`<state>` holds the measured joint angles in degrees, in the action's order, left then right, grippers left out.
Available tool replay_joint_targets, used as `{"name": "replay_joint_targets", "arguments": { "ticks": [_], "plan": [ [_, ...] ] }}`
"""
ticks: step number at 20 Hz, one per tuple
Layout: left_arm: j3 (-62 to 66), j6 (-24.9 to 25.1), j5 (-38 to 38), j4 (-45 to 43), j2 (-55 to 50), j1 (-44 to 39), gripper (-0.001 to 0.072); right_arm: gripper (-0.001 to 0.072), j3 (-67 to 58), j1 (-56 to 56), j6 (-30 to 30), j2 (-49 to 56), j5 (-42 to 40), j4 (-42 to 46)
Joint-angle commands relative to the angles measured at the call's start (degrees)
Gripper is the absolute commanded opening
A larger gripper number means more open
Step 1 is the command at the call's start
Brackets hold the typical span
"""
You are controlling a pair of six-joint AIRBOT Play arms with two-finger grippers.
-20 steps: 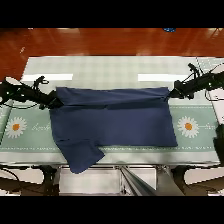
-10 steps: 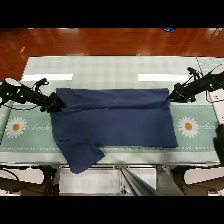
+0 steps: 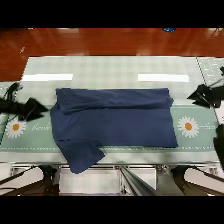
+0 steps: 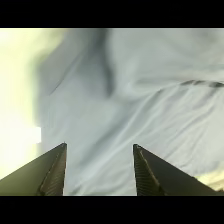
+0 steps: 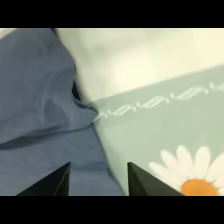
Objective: Fold the shirts.
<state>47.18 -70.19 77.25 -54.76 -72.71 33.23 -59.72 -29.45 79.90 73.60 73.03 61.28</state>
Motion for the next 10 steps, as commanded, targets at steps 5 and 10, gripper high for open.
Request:
{"name": "replay_joint_targets", "arguments": {
  "ticks": [5,10],
  "plan": [
    [-24.96,-1.38,-4.87,0.46,13.03,11.26,0.0509,0.0415,29.05,-3.65,-12.52,-18.78,-7.85,-20.28],
    [-25.29,-6.43,-1.97,-2.49,10.51,6.32,0.0509,0.0415,30.10,-3.65,-13.20,-19.43,-5.99,-21.64]
  ]
}}
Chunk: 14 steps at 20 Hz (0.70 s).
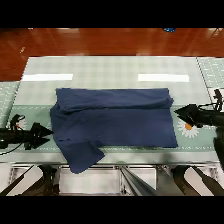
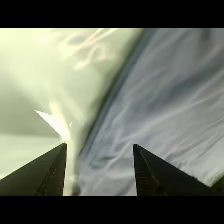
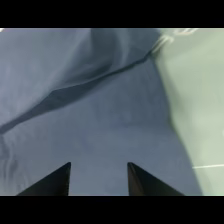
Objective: Fold the shirts.
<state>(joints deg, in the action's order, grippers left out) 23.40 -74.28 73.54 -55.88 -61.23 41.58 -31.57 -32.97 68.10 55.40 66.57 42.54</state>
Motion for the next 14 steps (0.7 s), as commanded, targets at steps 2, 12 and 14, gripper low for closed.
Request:
{"name": "replay_joint_targets", "arguments": {
  "ticks": [2,12,14],
  "plan": [
    [-1.64,-2.49,1.97,-1.36,-3.23,-5.79,0.0508,0.0415,1.95,-0.13,-1.57,-1.22,0.39,-3.45],
    [-1.92,-2.51,2.58,-1.07,-8.20,-21.22,0.0496,0.0415,-0.52,-11.19,0.70,-1.22,2.05,-1.44],
    [-1.92,-2.43,1.68,-1.09,-8.17,-21.18,0.0008,0.0415,-0.50,-16.04,3.58,-1.20,3.82,5.55]
  ]
}}
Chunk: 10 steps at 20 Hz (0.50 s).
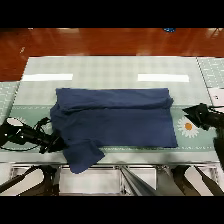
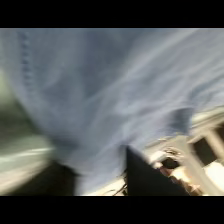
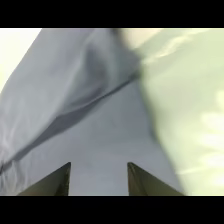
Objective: Fold the shirts.
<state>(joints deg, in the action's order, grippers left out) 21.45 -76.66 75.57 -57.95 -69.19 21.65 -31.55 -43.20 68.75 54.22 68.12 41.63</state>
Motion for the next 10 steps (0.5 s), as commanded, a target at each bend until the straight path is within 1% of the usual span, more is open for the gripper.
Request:
{"name": "replay_joint_targets", "arguments": {
  "ticks": [1,3,4,7,10],
  "plan": [
    [0.04,0.52,-0.68,1.33,-0.17,-1.27,0.0018,0.0415,-0.42,-6.93,5.64,-0.02,3.52,12.17],
    [0.04,1.64,-0.81,2.91,0.00,-1.27,0.0018,0.0415,0.35,-6.75,10.16,0.02,6.10,22.86],
    [0.02,1.62,-1.09,3.72,0.00,-1.27,0.0018,0.0415,1.11,-6.29,12.07,0.39,7.74,25.75],
    [0.04,1.64,-1.97,5.35,0.00,-1.31,0.0018,0.0415,2.43,-3.74,11.02,5.11,11.82,25.81],
    [0.04,1.64,-2.10,5.51,0.00,-1.31,0.0018,0.0415,2.40,1.70,9.92,10.73,12.70,25.81]
  ]
}}
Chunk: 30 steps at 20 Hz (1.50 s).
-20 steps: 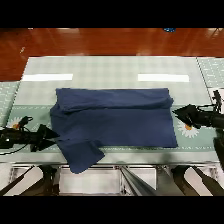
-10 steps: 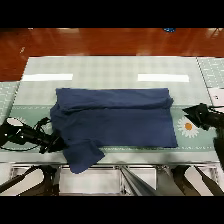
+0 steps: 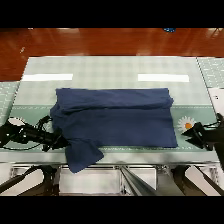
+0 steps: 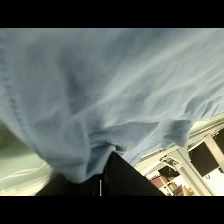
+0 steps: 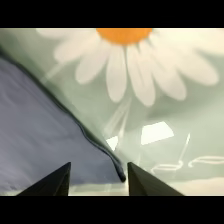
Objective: Fold the shirts.
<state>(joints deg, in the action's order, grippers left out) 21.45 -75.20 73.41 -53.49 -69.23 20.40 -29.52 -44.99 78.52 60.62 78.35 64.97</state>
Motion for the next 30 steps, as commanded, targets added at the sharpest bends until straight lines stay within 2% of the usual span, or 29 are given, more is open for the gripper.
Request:
{"name": "replay_joint_targets", "arguments": {
  "ticks": [1,4,9,10,11,12,17,20,23,27,30],
  "plan": [
    [0.04,0.17,0.00,1.05,0.04,-0.07,0.0018,0.0415,0.37,5.01,0.17,5.81,2.19,2.45],
    [0.02,0.15,-0.39,1.05,0.04,-0.07,0.0018,0.0415,0.37,7.74,-0.17,9.42,0.26,1.14],
    [0.02,0.42,-2.69,3.58,0.04,-0.07,0.0018,0.0407,0.37,7.74,-4.59,13.14,-4.15,-8.20],
    [0.04,1.36,-3.41,4.55,0.04,-0.07,0.0018,0.0314,0.37,8.20,-7.39,13.25,-4.35,-12.04],
    [0.22,2.19,-3.96,5.60,0.04,-0.07,0.0018,0.0080,0.31,8.98,-10.45,13.25,-4.17,-15.45],
    [1.11,2.71,-3.98,5.99,0.04,0.00,0.0018,0.0020,0.17,9.49,-12.17,13.11,-4.00,-18.43],
    [13.03,2.71,-1.31,8.13,0.11,0.04,0.0018,0.0020,-5.77,9.51,-12.09,11.39,-0.07,-18.16],
    [21.20,2.64,-2.23,11.17,-0.31,-0.17,0.0018,0.0019,-10.47,9.77,-11.26,10.01,-0.31,-20.24],
    [27.69,2.49,-4.46,11.39,-3.67,-1.79,0.0018,0.0020,-14.38,13.97,-10.71,11.28,-5.42,-21.84],
    [37.03,1.84,-5.51,11.56,-13.07,-5.49,0.0018,0.0020,-21.40,19.26,-9.46,16.33,-14.16,-25.42],
    [43.34,-0.42,-5.49,11.54,-19.47,-7.08,0.0018,0.0020,-27.82,21.22,-8.87,21.16,-15.39,-26.27]
  ]
}}
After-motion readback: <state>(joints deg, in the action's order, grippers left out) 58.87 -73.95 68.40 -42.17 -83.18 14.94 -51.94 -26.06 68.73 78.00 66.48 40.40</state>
